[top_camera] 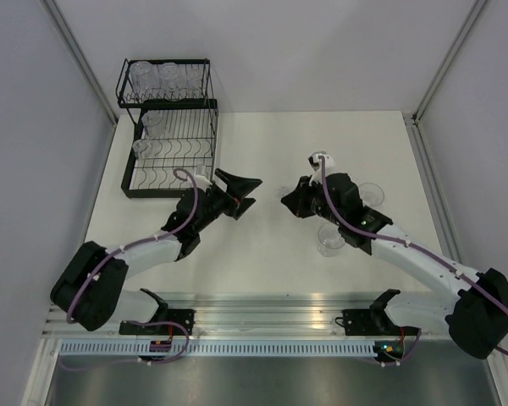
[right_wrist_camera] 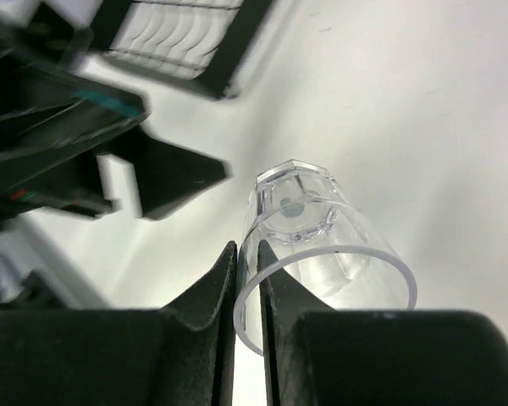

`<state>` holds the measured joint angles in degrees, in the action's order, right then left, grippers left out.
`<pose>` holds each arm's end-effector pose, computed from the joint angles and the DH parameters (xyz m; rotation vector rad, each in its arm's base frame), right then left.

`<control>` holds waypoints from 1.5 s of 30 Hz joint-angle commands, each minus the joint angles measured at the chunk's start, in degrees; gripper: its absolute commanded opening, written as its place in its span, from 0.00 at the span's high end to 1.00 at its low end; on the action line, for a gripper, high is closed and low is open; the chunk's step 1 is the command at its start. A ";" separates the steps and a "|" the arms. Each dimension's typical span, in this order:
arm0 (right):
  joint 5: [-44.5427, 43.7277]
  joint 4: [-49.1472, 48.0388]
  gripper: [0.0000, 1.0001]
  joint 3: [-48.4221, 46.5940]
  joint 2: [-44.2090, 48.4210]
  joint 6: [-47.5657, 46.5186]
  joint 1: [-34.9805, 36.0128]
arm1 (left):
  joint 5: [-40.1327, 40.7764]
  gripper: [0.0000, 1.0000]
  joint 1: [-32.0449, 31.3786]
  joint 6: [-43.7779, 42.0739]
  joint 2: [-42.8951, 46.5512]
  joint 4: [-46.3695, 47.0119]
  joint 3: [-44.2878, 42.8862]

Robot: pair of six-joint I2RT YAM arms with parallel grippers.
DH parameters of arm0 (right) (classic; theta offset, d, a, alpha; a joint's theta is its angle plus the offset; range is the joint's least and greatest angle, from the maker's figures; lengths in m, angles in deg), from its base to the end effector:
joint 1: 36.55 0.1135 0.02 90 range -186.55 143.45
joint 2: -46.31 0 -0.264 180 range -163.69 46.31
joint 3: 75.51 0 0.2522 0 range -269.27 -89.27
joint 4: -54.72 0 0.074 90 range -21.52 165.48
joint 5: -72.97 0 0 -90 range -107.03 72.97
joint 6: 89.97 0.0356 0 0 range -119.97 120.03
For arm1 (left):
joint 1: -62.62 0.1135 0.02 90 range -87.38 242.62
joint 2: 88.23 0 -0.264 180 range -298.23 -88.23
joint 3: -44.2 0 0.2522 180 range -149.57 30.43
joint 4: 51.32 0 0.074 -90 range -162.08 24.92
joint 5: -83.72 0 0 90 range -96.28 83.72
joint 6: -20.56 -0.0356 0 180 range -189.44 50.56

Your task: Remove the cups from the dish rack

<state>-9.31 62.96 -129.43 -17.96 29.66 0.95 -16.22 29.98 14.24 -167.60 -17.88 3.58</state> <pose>0.2010 0.1603 0.2712 -0.2339 1.9874 0.9066 0.2296 -0.1544 0.2050 -0.7024 1.8309 -1.6032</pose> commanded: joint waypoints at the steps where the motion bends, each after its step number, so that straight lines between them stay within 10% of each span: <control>1: -18.23 25.17 0.99 -14.36 -6.64 -8.44 -0.58 | 7.09 0.00 -0.05 -21.83 6.42 -31.22 -9.87; 11: -21.70 44.18 0.99 -25.93 -24.05 -11.69 -2.16 | 29.53 0.00 4.32 -46.58 -0.24 -68.28 -34.92; 31: -21.61 46.65 0.98 -26.46 -32.85 -13.37 -2.78 | 36.83 0.00 23.06 -52.30 -17.74 -69.17 -41.79; 45: -18.10 43.93 0.14 -26.02 -26.62 -13.63 -2.60 | 47.54 0.00 23.06 -49.14 -21.87 -70.40 -46.97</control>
<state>-28.78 108.66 -155.07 -48.89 16.52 -1.59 25.73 52.91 -35.40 -187.14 -88.61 -39.39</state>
